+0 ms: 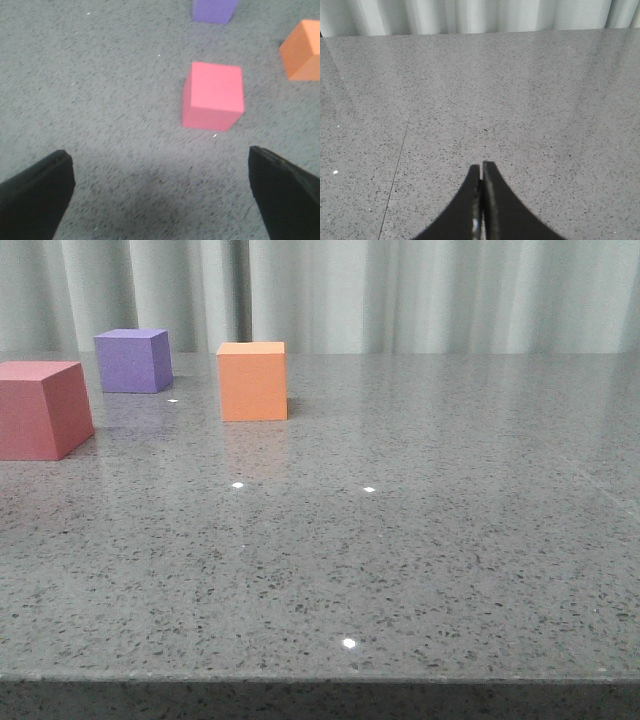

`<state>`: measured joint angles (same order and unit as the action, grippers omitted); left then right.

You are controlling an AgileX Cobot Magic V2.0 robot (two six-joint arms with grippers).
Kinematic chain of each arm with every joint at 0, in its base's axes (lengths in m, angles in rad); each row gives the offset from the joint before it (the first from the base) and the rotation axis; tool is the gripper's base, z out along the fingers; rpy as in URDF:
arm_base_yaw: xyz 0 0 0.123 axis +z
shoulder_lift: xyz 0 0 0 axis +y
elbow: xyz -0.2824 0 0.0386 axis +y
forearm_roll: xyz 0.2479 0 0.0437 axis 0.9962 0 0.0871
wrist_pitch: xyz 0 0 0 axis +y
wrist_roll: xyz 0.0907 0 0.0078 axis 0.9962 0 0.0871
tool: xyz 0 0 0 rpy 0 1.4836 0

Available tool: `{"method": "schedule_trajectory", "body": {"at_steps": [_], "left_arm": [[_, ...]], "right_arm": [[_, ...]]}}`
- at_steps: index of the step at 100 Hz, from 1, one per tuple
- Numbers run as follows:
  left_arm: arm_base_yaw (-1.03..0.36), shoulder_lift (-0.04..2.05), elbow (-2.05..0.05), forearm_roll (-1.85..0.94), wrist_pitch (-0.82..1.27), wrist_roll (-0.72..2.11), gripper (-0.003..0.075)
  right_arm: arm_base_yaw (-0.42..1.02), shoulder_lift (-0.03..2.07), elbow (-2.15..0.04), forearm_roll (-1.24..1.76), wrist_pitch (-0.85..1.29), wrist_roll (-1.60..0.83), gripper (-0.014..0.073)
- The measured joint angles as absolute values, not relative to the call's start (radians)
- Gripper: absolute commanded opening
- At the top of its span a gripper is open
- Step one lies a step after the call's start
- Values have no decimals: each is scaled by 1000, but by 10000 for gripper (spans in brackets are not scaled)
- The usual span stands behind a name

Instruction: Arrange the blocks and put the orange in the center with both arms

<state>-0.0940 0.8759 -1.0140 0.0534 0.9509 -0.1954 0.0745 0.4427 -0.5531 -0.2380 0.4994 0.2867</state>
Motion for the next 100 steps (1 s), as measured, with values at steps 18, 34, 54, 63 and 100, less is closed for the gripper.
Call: {"method": "schedule_trajectory", "body": {"at_steps": [18,34,54,63,100], "left_arm": [[-163,1009,-1136,26,907,-195,669],[-271,1157,-1254,10,847,-197,659],[-406,1387,-1412,40,831,-247,659],[-455,1491,-1483,96,831,-306,659],[-588,1840,-1787,274,940,-463,659]], "right_arm": [[74,443,-553,-238,499,287,-68],[74,443,-553,-238,499,287,-68],[74,443,-553,-238,499,287,-68],[74,443,-552,-238,499,287,-68],[74,443,-552,-238,499,287,-68]]}}
